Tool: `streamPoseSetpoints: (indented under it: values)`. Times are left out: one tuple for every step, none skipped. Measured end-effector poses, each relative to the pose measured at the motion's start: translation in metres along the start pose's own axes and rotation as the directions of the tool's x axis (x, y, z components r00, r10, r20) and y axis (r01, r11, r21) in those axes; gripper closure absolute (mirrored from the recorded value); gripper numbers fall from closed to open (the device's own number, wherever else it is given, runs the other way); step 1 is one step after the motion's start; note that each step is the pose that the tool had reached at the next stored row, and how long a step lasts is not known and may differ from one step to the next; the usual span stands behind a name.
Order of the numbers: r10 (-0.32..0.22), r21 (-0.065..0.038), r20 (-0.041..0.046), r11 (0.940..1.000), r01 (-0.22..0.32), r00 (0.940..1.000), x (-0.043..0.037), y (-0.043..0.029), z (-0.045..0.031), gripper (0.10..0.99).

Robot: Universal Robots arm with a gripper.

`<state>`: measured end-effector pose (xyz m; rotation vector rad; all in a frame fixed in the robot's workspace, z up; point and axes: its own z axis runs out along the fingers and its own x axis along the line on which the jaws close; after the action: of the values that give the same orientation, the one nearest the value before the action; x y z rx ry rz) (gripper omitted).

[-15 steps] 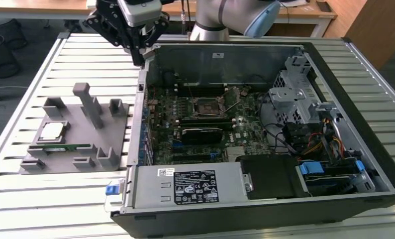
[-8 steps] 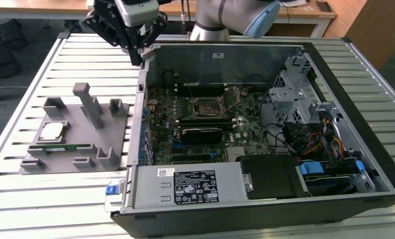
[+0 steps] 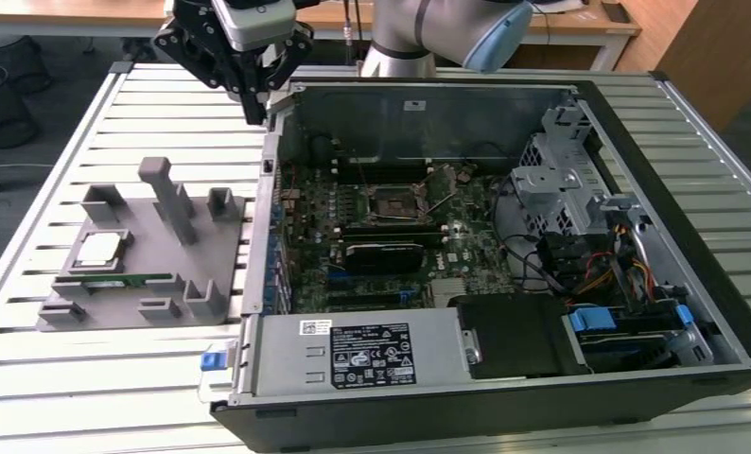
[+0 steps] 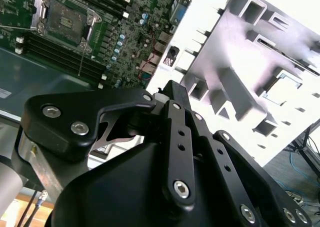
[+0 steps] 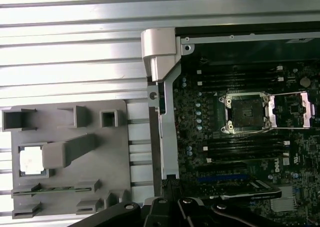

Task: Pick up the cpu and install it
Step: 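Reach for the cpu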

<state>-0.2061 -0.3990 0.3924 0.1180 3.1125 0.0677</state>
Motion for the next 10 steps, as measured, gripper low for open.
streamPoseSetpoints:
  values:
    - [0.0,0.0,0.0,1.0,0.0,1.0,0.0006,0.0,0.0,0.98]
    - [0.0,0.0,0.0,1.0,0.0,1.0,0.0012,-0.0001,0.0,0.98]
    - [0.0,0.0,0.0,1.0,0.0,1.0,0.0018,-0.0001,0.0,0.98]
    - [0.0,0.0,0.0,1.0,0.0,1.0,0.0025,-0.0002,0.0,0.98]
    - [0.0,0.0,0.0,1.0,0.0,1.0,0.0032,-0.0002,0.0,0.98]
    - [0.0,0.0,0.0,1.0,0.0,1.0,0.0039,-0.0003,-0.0001,0.98]
    - [0.0,0.0,0.0,1.0,0.0,1.0,0.0045,-0.0003,-0.0001,0.98]
    - [0.0,0.0,0.0,1.0,0.0,1.0,0.0052,-0.0004,-0.0001,0.98]
    - [0.0,0.0,0.0001,1.0,0.0,1.0,0.0058,-0.0004,-0.0001,0.98]
    - [0.0,0.0,0.0,1.0,0.0,1.0,0.0065,-0.0005,-0.0001,0.98]
